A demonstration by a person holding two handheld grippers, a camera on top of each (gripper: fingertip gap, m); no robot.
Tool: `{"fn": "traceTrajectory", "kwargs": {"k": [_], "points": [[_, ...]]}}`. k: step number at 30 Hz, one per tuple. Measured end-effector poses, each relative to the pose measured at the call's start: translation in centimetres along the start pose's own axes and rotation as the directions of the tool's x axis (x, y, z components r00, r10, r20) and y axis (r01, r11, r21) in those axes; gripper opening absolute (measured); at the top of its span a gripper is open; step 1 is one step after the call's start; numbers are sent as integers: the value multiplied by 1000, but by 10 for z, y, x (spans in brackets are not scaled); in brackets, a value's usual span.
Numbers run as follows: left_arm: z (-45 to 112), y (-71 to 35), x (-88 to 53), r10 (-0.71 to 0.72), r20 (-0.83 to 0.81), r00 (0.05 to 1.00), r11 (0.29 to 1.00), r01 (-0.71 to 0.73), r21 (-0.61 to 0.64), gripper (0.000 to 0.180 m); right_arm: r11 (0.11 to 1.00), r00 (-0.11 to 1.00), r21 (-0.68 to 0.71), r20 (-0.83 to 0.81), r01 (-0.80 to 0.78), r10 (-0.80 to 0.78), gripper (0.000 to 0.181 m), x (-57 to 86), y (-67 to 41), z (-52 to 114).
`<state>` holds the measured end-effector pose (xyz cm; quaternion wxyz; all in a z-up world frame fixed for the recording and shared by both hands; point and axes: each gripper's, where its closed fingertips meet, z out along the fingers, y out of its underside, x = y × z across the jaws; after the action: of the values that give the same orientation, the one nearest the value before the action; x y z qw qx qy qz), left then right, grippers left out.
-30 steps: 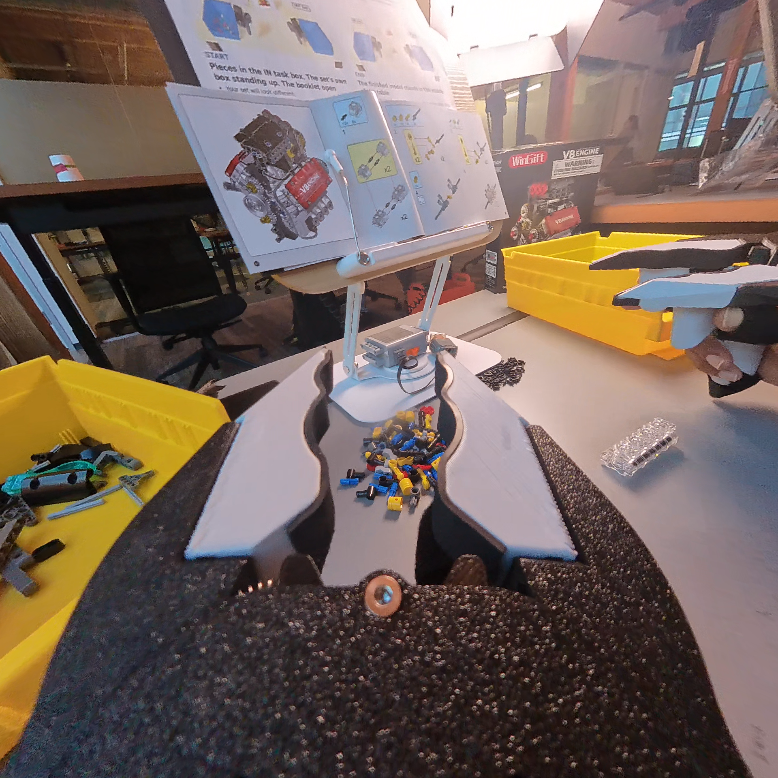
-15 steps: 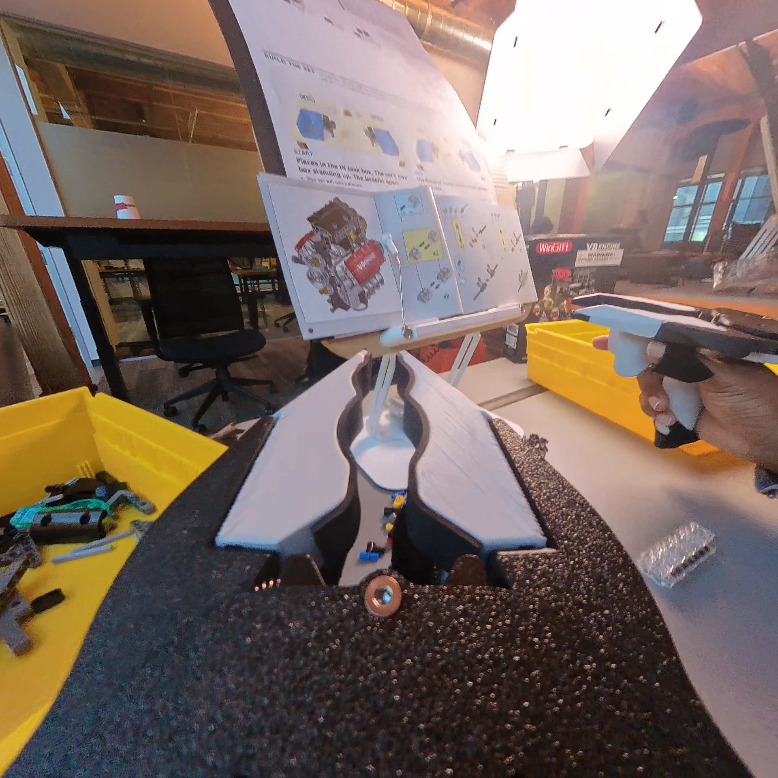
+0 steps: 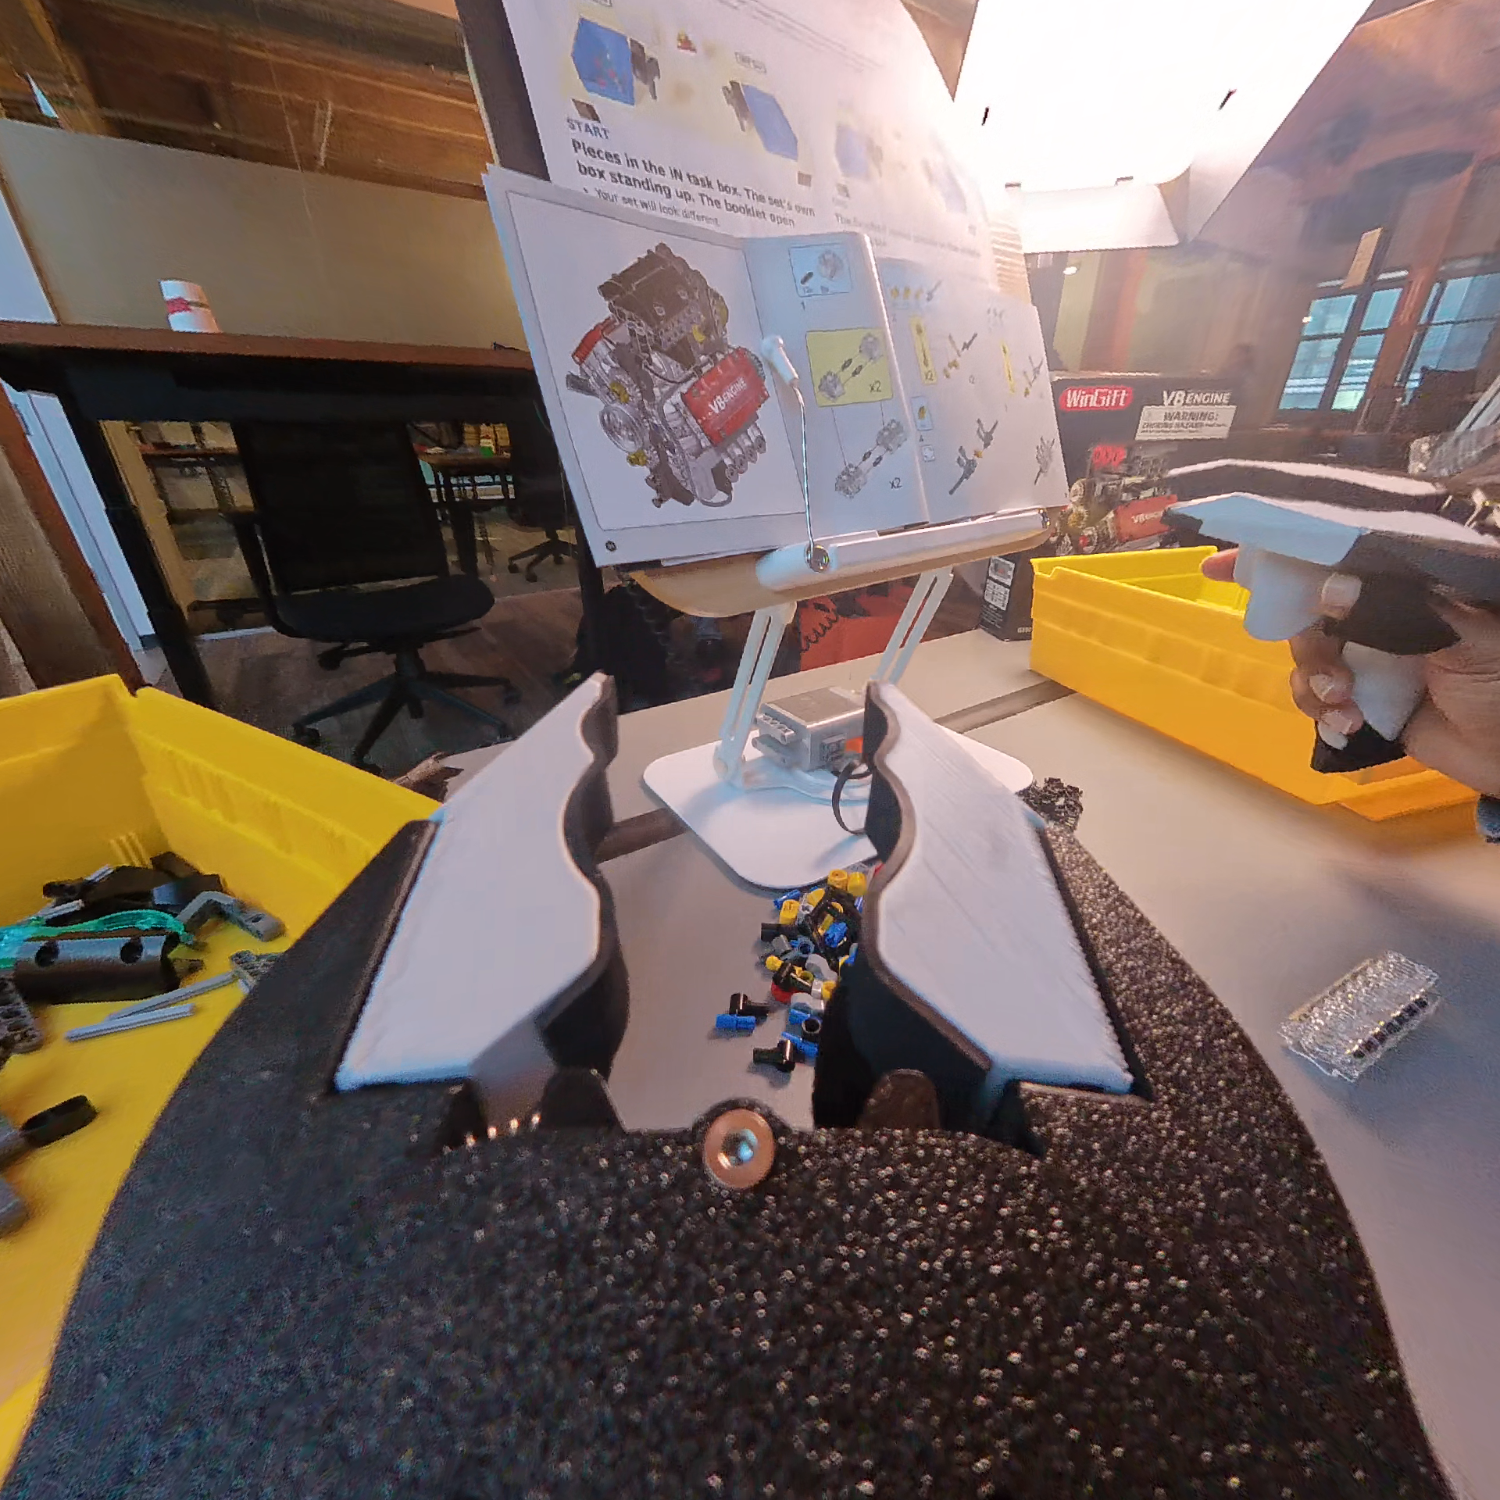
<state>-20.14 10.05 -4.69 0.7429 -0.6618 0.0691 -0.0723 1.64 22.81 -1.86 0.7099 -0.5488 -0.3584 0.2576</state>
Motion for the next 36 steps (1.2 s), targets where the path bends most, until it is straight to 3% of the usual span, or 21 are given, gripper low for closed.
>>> {"fn": "traceTrajectory", "kwargs": {"k": [3, 31, 36], "points": [[2, 5, 5, 15, -9, 1000, 999, -15, -28, 67, 1000, 1000, -6, 7, -6, 6, 66, -4, -1, 2], [3, 0, 19, 40, -24, 999, 999, -41, -26, 65, 999, 999, -30, 52, -14, 15, 67, -17, 2, 4], [3, 0, 19, 39, -25, 999, 999, -39, -26, 65, 1000, 998, -30, 55, -9, 10, 58, -19, 4, 4]]}}
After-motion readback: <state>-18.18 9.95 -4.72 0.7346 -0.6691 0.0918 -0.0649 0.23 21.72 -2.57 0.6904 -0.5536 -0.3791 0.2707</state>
